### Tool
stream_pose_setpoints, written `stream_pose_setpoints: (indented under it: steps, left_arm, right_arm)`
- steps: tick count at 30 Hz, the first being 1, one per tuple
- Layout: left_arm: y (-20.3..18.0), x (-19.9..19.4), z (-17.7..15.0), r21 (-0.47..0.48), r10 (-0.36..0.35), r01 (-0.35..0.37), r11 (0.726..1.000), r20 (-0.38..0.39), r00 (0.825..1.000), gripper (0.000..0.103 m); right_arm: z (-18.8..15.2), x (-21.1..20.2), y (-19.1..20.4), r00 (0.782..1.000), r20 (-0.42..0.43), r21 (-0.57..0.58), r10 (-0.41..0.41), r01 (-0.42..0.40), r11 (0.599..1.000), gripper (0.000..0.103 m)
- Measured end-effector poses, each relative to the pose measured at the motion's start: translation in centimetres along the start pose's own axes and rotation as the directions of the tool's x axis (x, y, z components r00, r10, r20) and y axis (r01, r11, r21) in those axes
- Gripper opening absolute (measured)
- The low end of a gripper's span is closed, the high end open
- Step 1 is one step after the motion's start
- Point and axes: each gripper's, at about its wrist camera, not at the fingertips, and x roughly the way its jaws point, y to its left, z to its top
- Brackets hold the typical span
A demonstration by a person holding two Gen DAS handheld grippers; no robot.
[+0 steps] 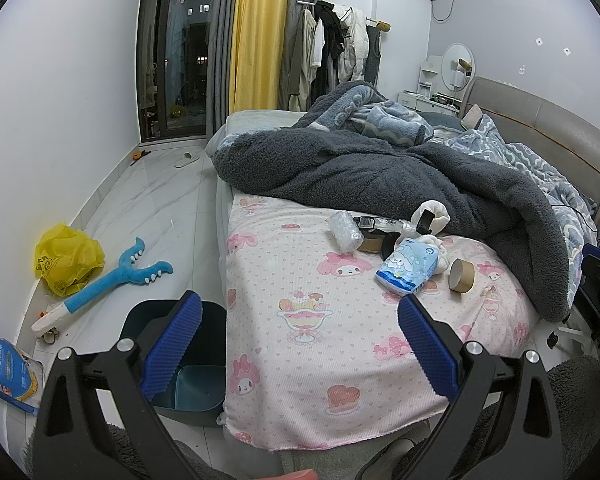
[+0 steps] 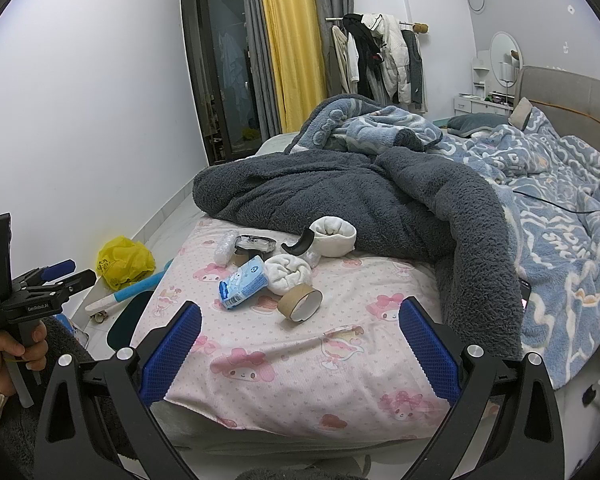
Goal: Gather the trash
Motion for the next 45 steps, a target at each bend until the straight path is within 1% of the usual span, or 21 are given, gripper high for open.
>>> stream_pose_setpoints:
  steps: [14,18,21,22,24,27,29,30,32,33,34,36,37,38,41,45]
  left_arm:
    - [0.0,0.0,0.0,0.000,-0.003,0.003,1.000,0.000,1.000,0.100]
    - [0.1,0.8,-0.7,0.001,-0.010,0.010,1.000,-0.004,1.000,0.100]
    - [-0.5,0.8,-0.2,0.015,-0.015,0.015,1.000,-0.011,1.000,0.100]
    - [-0.7,0.9,-0.1,0.027,-0.016,0.017,0.999,-0.012,1.000,0.100]
    - [-1.2,0.8,0.0,0.049,-0.028,0.029,0.998,-0.019,0.999,0.100]
    - [-1.1,0.6,0.7,0.029,-0.077,0.077,0.997,-0.013,0.997,0.100]
    - [-1.2,0.7,1.1,0.034,-0.106,0.107,0.994,-0.020,0.994,0.100]
    - [-1.3,0.9,1.3,0.046,-0.117,0.118,0.992,-0.022,0.993,0.100]
    - [-1.7,1.4,1.5,0.084,-0.111,0.112,0.990,-0.020,0.994,0.100]
    - [-1.8,1.7,1.6,0.100,-0.126,0.128,0.987,-0.025,0.992,0.100]
    - [-2.1,2.2,1.6,0.123,-0.143,0.146,0.982,-0.036,0.989,0.100]
    - [-2.6,3.4,1.4,0.174,-0.138,0.143,0.974,-0.041,0.990,0.100]
    - [-2.8,4.0,1.4,0.189,-0.150,0.157,0.969,-0.053,0.987,0.100]
    - [-2.9,4.7,1.4,0.199,-0.174,0.185,0.962,-0.073,0.982,0.100]
    - [-3.1,6.1,1.6,0.225,-0.225,0.240,0.944,-0.093,0.970,0.099]
    - [-3.2,8.0,1.8,0.235,-0.293,0.313,0.920,-0.118,0.949,0.099]
  right_arm:
    - [0.2,-0.2,-0.1,1.000,0.002,0.001,-0.004,0.004,1.000,0.100]
    - [0.2,0.0,-0.1,1.000,-0.014,0.002,-0.016,0.016,1.000,0.100]
    - [0.4,0.4,0.2,0.999,-0.039,-0.029,-0.025,0.024,0.999,0.100]
    - [0.7,0.5,0.4,0.999,-0.040,-0.044,-0.035,0.033,0.998,0.100]
    - [1.1,0.7,0.5,0.999,-0.036,-0.050,-0.030,0.028,0.998,0.100]
    - [1.8,1.8,0.5,0.998,-0.044,-0.054,0.035,-0.038,0.998,0.100]
    - [2.2,2.7,0.8,0.997,-0.055,-0.070,0.055,-0.059,0.996,0.100]
    - [2.3,3.1,0.9,0.996,-0.057,-0.078,0.068,-0.073,0.994,0.100]
    - [2.6,4.0,1.1,0.994,-0.060,-0.090,0.097,-0.102,0.991,0.100]
    - [2.7,4.6,1.1,0.992,-0.066,-0.093,0.109,-0.115,0.989,0.100]
    - [2.6,5.4,1.1,0.990,-0.077,-0.098,0.120,-0.127,0.987,0.100]
    - [2.2,7.3,1.0,0.985,-0.118,-0.115,0.125,-0.139,0.984,0.100]
    - [2.0,8.0,1.0,0.983,-0.136,-0.124,0.123,-0.140,0.982,0.100]
    - [1.7,8.8,0.9,0.980,-0.159,-0.134,0.123,-0.145,0.980,0.100]
    - [0.9,10.9,0.9,0.966,-0.221,-0.169,0.134,-0.173,0.970,0.100]
    - [0.3,12.4,0.5,0.955,-0.251,-0.178,0.156,-0.204,0.963,0.100]
